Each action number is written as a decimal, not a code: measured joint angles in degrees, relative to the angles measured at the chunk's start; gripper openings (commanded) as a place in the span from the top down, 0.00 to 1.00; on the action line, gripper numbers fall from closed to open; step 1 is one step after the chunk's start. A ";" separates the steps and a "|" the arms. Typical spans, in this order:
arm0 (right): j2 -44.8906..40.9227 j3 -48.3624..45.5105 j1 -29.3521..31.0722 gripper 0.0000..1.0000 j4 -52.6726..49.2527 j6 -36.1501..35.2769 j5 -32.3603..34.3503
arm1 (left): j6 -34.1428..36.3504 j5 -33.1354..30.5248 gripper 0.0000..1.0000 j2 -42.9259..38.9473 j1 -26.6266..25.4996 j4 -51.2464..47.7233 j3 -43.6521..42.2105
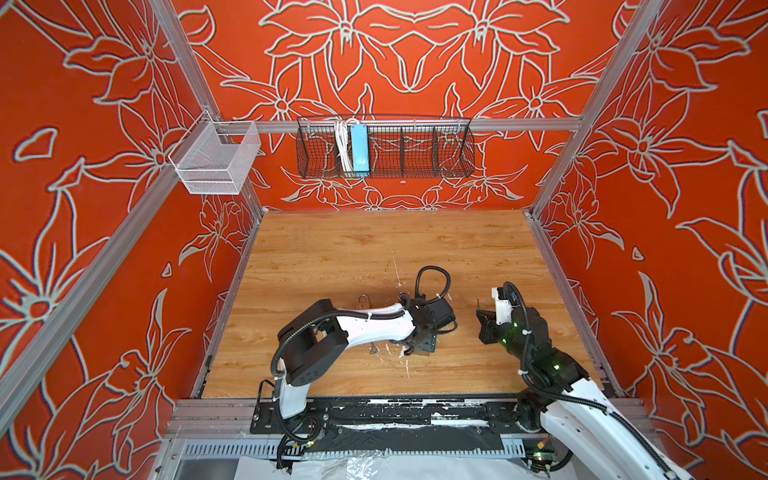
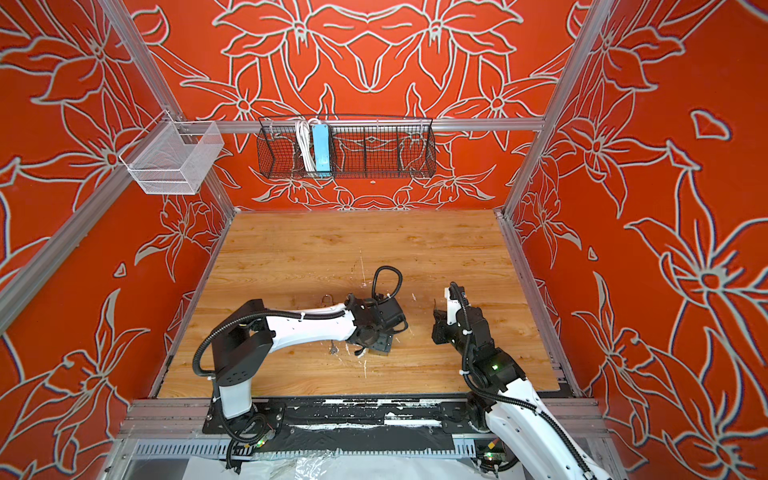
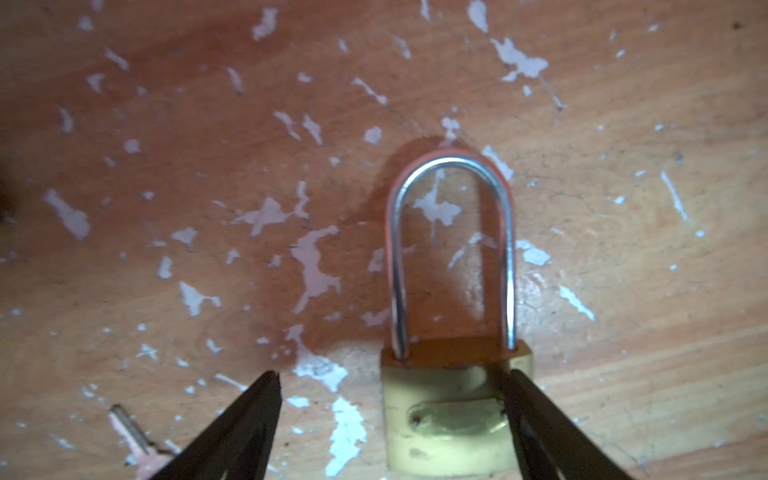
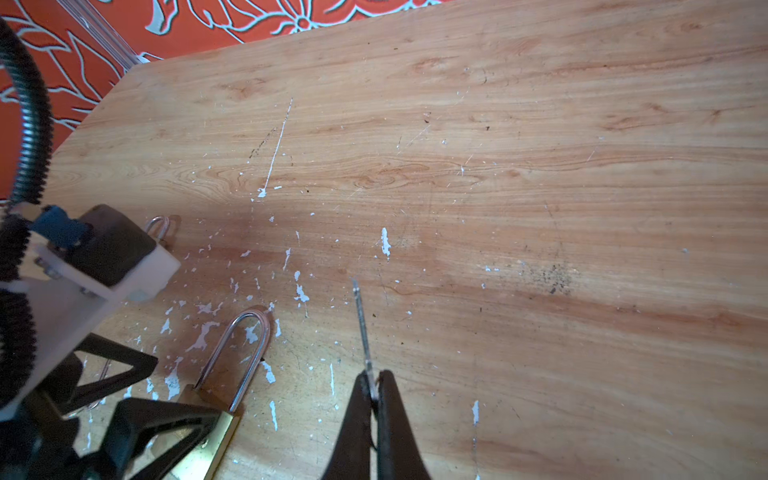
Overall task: Unlock with the key
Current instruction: 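Grip the larger brass padlock with the left gripper while the right holds the key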
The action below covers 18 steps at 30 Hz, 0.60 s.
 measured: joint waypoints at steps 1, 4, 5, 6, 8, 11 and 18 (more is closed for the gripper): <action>-0.24 -0.04 -0.07 1.00 -0.02 0.00 -0.02 | -0.57 -0.17 0.16 1.18 -0.68 -0.28 1.25; -0.68 -0.13 -0.33 1.00 0.00 0.02 -0.02 | -2.16 -0.59 0.16 3.58 -2.16 -0.98 3.41; -0.72 -0.13 -0.39 1.00 0.02 0.02 0.00 | -2.71 -0.66 0.16 4.04 -2.51 -1.11 3.67; -0.92 -0.13 -0.46 1.00 0.04 0.02 -0.07 | -3.32 -0.72 0.17 4.48 -2.82 -1.33 3.85; -0.98 -0.13 -0.61 1.00 0.07 0.02 -0.13 | -4.46 -0.98 0.17 4.61 -2.97 -1.55 4.04; -0.96 -0.15 -0.68 1.00 0.04 0.02 -0.37 | -5.97 -1.44 0.18 4.63 -2.97 -1.86 4.00; -0.92 -0.15 -0.68 1.00 0.04 0.02 -0.90 | -7.89 -1.42 0.20 4.63 -2.93 -1.73 3.76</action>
